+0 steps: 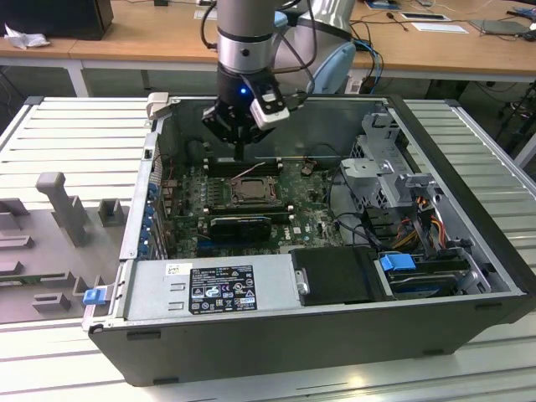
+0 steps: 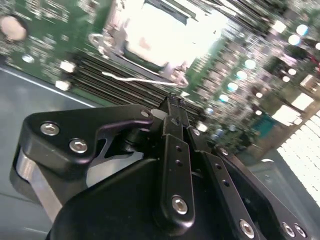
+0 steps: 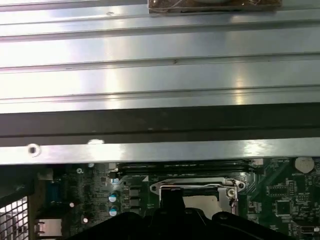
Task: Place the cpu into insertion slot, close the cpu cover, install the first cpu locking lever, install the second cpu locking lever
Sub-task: 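Install the first cpu locking lever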
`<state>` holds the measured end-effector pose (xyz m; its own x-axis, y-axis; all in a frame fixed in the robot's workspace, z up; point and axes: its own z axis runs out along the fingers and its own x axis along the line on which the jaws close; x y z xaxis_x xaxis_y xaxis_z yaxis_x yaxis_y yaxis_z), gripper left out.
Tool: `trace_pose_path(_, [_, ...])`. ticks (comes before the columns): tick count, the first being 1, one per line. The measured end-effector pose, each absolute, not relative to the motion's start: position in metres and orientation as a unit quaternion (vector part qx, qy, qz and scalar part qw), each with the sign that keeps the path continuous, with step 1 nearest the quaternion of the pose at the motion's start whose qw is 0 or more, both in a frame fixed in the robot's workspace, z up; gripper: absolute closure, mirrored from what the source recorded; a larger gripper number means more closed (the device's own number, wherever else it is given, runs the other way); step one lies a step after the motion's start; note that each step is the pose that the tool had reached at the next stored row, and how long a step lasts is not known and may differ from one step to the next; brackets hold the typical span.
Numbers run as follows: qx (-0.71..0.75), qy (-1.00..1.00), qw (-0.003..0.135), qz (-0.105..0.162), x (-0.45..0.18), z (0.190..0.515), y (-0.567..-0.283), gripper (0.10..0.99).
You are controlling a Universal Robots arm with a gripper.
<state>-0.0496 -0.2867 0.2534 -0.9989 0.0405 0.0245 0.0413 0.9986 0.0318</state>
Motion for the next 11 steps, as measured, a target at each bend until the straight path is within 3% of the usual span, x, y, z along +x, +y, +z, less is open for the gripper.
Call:
trace_pose_path(5, [0.006, -1.000, 0.011, -0.017, -0.0457, 0.2507, -0.2870, 0.980])
trace_pose_path(9, [0.016, -1.000, -0.007, -0.017, -0.0457, 0.2503, -0.2875, 0.980])
trace_pose_path(11, [0.031, -0.999, -0.009, -0.018, -0.0456, 0.2493, -0.2875, 0.980])
